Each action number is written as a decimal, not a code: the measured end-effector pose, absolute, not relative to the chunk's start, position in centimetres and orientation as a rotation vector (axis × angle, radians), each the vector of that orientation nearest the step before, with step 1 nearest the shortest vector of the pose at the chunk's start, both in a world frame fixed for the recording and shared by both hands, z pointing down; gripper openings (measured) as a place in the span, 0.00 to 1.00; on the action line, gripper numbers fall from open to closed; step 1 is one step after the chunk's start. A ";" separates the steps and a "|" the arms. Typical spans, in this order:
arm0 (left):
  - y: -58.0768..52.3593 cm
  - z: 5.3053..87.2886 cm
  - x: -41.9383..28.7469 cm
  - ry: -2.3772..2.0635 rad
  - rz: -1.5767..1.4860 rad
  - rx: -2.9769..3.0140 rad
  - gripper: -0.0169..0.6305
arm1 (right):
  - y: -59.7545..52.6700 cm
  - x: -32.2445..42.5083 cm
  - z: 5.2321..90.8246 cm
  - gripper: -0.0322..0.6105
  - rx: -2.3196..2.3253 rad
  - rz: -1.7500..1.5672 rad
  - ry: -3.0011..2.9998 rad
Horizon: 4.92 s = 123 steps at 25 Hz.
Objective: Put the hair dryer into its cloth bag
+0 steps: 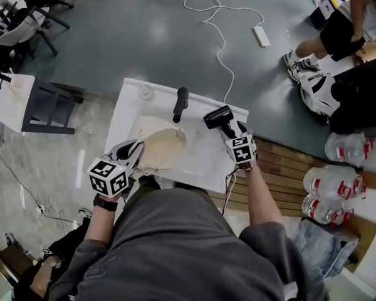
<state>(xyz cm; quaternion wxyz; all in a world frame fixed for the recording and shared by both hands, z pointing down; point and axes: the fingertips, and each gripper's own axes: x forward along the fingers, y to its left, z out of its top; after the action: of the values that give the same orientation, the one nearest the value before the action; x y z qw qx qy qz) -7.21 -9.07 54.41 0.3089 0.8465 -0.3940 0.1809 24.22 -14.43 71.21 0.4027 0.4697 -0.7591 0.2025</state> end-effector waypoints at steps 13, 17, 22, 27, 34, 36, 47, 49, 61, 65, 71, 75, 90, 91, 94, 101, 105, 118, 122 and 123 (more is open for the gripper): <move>-8.3 55.0 -7.8 -1.076 0.512 2.194 0.05 | -14.7 23.8 77.6 0.52 1.044 0.610 -1.768; -8.1 55.0 -8.1 -1.079 0.514 2.185 0.05 | -14.8 23.7 78.4 0.48 1.039 0.605 -1.758; -8.2 55.2 -8.0 -1.068 0.518 2.185 0.05 | -14.6 23.6 78.2 0.43 1.045 0.619 -1.764; -8.2 55.2 -7.8 -1.055 0.512 2.190 0.06 | -14.1 23.8 77.9 0.42 1.024 0.638 -1.758; -8.3 55.3 -8.2 -1.053 0.489 2.188 0.05 | -12.9 23.9 77.2 0.42 1.009 0.705 -1.775; -8.5 55.3 -8.3 -1.047 0.484 2.191 0.06 | -12.5 23.7 76.5 0.42 1.013 0.733 -1.783; -9.4 55.3 -7.5 -0.993 0.443 2.229 0.05 | -10.1 23.4 69.8 0.42 1.005 0.717 -1.851; -9.5 55.5 -7.5 -0.981 0.442 2.236 0.05 | -9.4 23.2 68.1 0.42 1.006 0.715 -1.867; -9.2 56.0 -6.9 -0.918 0.436 2.274 0.05 | -5.5 19.3 61.5 0.42 0.932 0.625 -1.944; -8.9 56.0 -7.0 -0.905 0.430 2.282 0.05 | -4.5 16.4 60.5 0.42 0.883 0.606 -1.982; -8.5 55.7 -6.6 -0.884 0.425 2.296 0.06 | -3.5 11.9 59.6 0.42 0.811 0.575 -2.022; -8.2 55.5 -6.1 -0.867 0.421 2.300 0.05 | -2.7 9.2 59.3 0.42 0.737 0.477 -2.011; -7.1 55.4 -3.4 -0.752 0.409 2.340 0.05 | -0.6 4.8 61.9 0.42 0.469 0.339 -1.871; -7.0 55.2 -3.1 -0.736 0.404 2.345 0.05 | -0.6 4.7 62.2 0.42 0.459 0.363 -1.859; -6.6 54.6 -2.2 -0.670 0.358 2.356 0.05 | -0.5 4.6 63.3 0.42 0.433 0.453 -1.821; -5.6 54.2 -0.6 -0.554 0.333 2.381 0.05 | 0.0 4.9 65.9 0.42 0.408 0.655 -1.747; -5.5 54.2 -0.5 -0.532 0.336 2.383 0.05 | 0.2 5.0 66.3 0.43 0.400 0.709 -1.705; -5.7 53.7 -0.4 -0.461 0.252 2.345 0.05 | 0.7 4.3 67.2 0.43 0.339 0.862 -1.670; -5.8 53.3 -0.4 -0.426 0.200 2.318 0.05 | 0.7 4.2 67.3 0.43 0.342 0.936 -1.668; -5.8 53.3 -0.4 -0.419 0.190 2.310 0.05 | 0.7 4.3 67.2 0.43 0.351 0.964 -1.669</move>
<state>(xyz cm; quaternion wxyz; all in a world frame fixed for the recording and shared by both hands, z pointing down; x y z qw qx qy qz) -0.35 -5.81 53.31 0.3829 0.9060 -0.1645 0.0746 4.26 0.66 67.22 0.5573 0.1488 -0.7074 0.4085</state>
